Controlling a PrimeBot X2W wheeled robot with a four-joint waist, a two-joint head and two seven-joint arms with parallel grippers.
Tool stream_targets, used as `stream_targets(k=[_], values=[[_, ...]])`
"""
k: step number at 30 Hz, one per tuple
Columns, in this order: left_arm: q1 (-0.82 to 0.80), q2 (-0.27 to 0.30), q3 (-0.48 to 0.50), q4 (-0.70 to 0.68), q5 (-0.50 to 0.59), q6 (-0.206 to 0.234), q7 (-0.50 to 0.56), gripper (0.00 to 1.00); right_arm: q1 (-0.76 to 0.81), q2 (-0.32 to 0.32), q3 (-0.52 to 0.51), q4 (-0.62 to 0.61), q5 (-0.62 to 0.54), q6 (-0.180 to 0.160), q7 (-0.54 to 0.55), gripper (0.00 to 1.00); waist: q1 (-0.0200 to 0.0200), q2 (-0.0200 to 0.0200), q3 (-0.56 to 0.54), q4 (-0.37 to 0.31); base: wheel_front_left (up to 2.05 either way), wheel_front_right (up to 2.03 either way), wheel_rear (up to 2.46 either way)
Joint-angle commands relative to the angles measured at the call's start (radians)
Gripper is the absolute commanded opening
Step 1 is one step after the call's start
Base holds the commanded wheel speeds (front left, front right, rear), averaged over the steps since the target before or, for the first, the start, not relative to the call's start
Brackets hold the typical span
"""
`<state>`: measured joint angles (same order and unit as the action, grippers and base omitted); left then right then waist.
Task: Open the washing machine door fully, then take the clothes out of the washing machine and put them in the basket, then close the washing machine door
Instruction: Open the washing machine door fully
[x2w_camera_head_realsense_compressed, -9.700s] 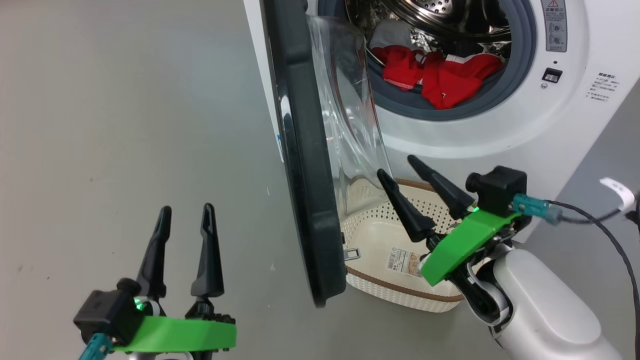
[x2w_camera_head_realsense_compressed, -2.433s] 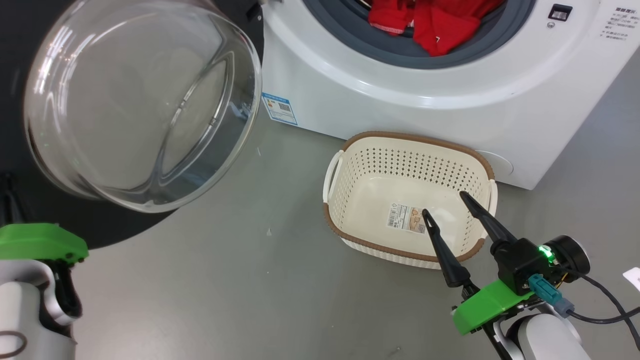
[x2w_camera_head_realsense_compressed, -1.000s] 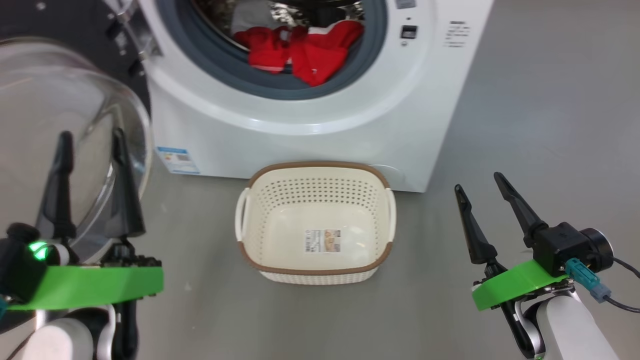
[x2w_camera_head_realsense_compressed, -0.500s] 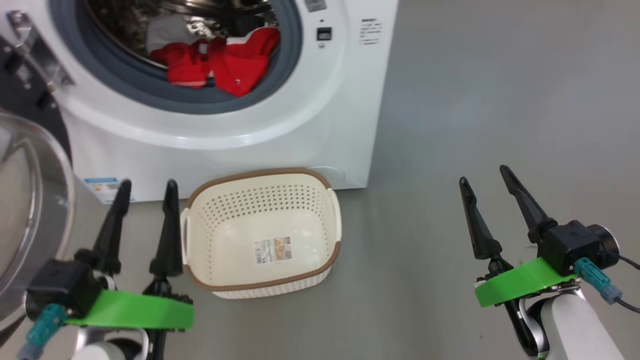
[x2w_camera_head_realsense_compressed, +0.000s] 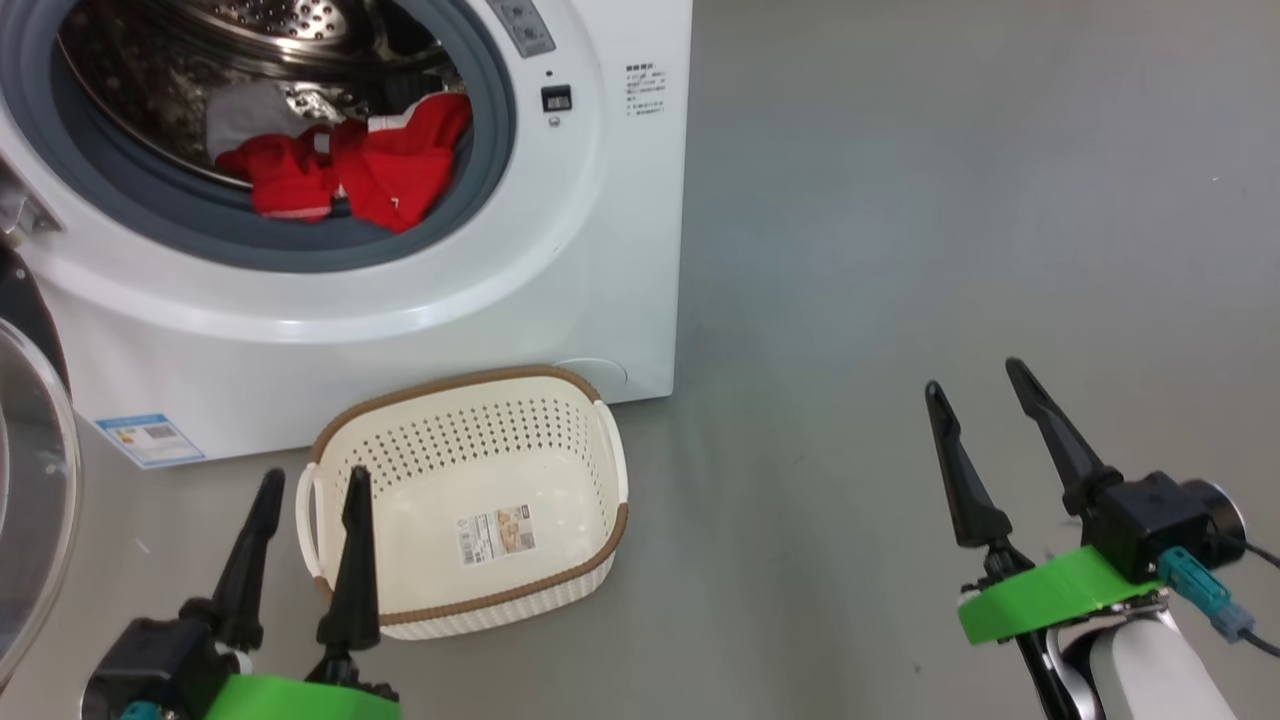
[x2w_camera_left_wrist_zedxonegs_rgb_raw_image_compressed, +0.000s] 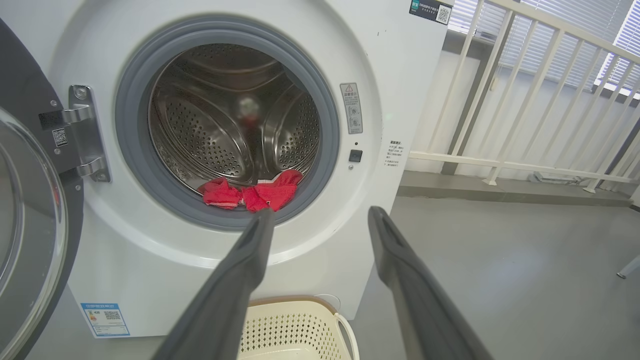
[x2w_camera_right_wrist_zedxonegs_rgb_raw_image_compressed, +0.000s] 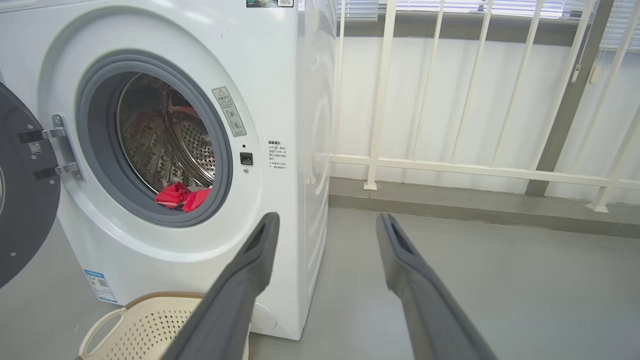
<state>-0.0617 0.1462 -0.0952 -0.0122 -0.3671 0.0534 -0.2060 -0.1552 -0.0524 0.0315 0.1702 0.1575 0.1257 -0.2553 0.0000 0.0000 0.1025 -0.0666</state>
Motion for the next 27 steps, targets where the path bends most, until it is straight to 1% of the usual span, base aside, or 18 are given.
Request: stream_targets(k=[1,4,13,27], values=[[0.003,0.014,0.039,-0.016,0.013,0.012,-0.013,1.0,0.016,0.002,0.012,-0.026,-0.006,0.005,-0.006,1.0,0.0,0.0,-0.015,-0.004,0.0,0.0,0.0],[0.026,0.016,0.044,-0.003,0.022,0.023,-0.02,1.0,0.034,0.002,0.0,-0.026,-0.017,0.005,-0.006,1.0,0.0,0.0,-0.031,-0.005,0.0,0.0,0.0],[0.071,0.032,0.041,0.019,0.032,0.034,-0.017,1.0,0.067,0.002,-0.011,-0.024,-0.019,0.005,-0.006,1.0,0.0,0.0,-0.065,-0.004,0.0,0.0,0.0],[0.114,0.046,0.049,0.01,0.025,0.054,-0.001,1.0,0.092,0.002,-0.008,-0.025,-0.011,0.005,-0.006,1.0,0.0,0.0,-0.094,-0.012,0.0,0.0,0.0]])
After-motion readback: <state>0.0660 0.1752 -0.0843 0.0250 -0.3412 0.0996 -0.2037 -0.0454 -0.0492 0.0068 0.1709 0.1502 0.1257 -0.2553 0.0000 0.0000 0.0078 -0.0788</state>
